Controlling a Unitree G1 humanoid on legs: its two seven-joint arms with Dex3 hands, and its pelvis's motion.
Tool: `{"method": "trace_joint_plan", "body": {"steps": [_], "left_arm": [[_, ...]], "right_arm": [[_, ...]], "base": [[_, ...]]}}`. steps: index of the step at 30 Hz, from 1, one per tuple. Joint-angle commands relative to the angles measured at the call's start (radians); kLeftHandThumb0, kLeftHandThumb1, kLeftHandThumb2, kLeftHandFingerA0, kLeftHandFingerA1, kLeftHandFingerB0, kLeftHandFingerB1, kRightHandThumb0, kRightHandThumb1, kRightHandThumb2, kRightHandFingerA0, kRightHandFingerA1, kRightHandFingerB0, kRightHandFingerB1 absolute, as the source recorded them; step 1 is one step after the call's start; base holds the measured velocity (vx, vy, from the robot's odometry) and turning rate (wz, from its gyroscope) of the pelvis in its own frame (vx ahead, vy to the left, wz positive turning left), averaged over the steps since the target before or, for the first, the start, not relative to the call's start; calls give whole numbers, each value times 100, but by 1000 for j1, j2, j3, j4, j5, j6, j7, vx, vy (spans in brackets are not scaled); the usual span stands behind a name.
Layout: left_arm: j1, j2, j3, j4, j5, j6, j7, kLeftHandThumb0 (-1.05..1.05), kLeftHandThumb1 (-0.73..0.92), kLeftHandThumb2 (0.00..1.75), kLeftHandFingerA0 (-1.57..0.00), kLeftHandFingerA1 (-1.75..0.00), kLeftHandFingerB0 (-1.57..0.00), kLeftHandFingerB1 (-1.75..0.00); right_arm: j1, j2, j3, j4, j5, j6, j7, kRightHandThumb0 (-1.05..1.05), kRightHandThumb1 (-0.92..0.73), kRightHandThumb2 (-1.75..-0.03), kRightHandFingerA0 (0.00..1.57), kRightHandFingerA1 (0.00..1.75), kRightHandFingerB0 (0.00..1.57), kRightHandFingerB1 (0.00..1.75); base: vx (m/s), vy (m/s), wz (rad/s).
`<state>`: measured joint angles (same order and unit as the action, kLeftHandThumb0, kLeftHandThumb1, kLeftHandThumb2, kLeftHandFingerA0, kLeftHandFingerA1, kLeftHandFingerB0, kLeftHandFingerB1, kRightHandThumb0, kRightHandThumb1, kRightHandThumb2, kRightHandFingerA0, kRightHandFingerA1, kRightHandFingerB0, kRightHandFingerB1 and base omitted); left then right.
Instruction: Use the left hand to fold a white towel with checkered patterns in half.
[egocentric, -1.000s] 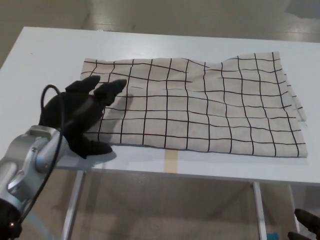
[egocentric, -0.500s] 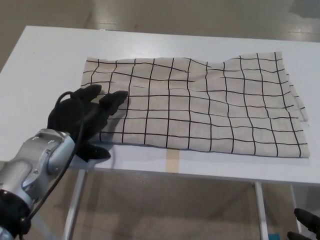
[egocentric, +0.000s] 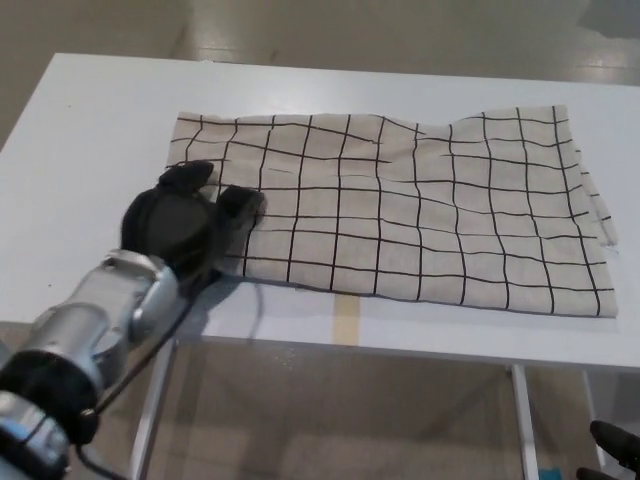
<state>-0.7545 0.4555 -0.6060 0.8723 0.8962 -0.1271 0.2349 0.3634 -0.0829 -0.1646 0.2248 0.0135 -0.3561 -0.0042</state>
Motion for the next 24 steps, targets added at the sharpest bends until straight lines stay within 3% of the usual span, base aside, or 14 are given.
{"method": "trace_joint_plan", "body": {"steps": [1, 2, 3, 4, 5, 6, 8, 12, 14, 17, 22, 23, 24], "left_arm": [[-55, -57, -84, 106, 81, 58, -5, -28, 54, 65, -35, -38, -62, -46], [-71, -62, -104, 120, 92, 60, -14, -21, 55, 56, -53, -38, -74, -45], [-76, -64, -112, 127, 96, 62, -16, -21, 55, 56, -53, -38, -74, -45], [-81, -69, -129, 140, 110, 65, 7, -27, 50, 55, -91, -91, -83, -50], [-85, -73, -143, 150, 118, 68, 25, -27, 50, 55, -91, -91, -83, -50], [-89, -79, -154, 159, 124, 74, 38, -27, 48, 56, -77, -139, -84, -51], [-90, -93, -160, 175, 118, 88, 66, -29, 51, 52, -60, -168, -82, -45], [-84, -97, -151, 189, 93, 81, 109, -30, 51, 52, -59, -168, -81, -44], [-83, -83, -143, 187, 84, 78, 114, -29, 49, 55, -67, -154, -78, -45], [-89, -61, -139, 182, 80, 76, 95, -28, 48, 56, -68, -148, -77, -45], [-101, 5, -89, 155, 35, 14, 82, -30, 49, 55, -69, -150, -77, -45], [-109, 23, -79, 153, 29, 6, 81, -39, 44, 72, -85, -133, -76, -58], [-114, 37, -71, 152, 26, 1, 80, -39, 44, 72, -85, -133, -76, -58]], "right_arm": [[14, 11, 0, -29, 12, 14, 1, -24, -68, -60, 52, 66, 55, 55], [15, 13, 1, -32, 11, 14, -1, -24, -68, -60, 53, 66, 57, 55], [16, 13, 0, -33, 11, 13, -1, -24, -68, -60, 53, 66, 57, 55], [17, 11, -1, -33, 11, 11, 2, -24, -68, -59, 53, 65, 59, 56], [17, 10, -1, -33, 10, 9, 3, -24, -68, -59, 53, 65, 59, 56], [17, 8, -2, -33, 8, 8, 5, -25, -68, -60, 53, 64, 60, 56], [13, 2, -3, -31, 0, 7, 3, -27, -68, -60, 54, 60, 62, 56], [10, -5, -3, -30, -12, 8, 0, -27, -68, -60, 54, 59, 63, 56], [10, -9, -1, -24, -17, 0, 1, -28, -67, -60, 56, 56, 66, 55], [13, -13, 0, -23, -13, -3, 7, -28, -67, -60, 57, 56, 67, 55], [8, -18, 5, -13, -29, -9, -2, -28, -67, -60, 59, 56, 69, 55], [10, -17, 6, -19, -31, -6, -4, -28, -66, -60, 60, 56, 70, 55], [11, -17, 7, -23, -33, -4, -6, -28, -66, -60, 60, 56, 70, 55]], "base": [[0, 0, 0], [0, 0, 0], [0, 0, 0], [0, 0, 0], [0, 0, 0], [0, 0, 0], [0, 0, 0], [0, 0, 0], [0, 0, 0], [0, 0, 0], [0, 0, 0], [0, 0, 0], [0, 0, 0]]}}
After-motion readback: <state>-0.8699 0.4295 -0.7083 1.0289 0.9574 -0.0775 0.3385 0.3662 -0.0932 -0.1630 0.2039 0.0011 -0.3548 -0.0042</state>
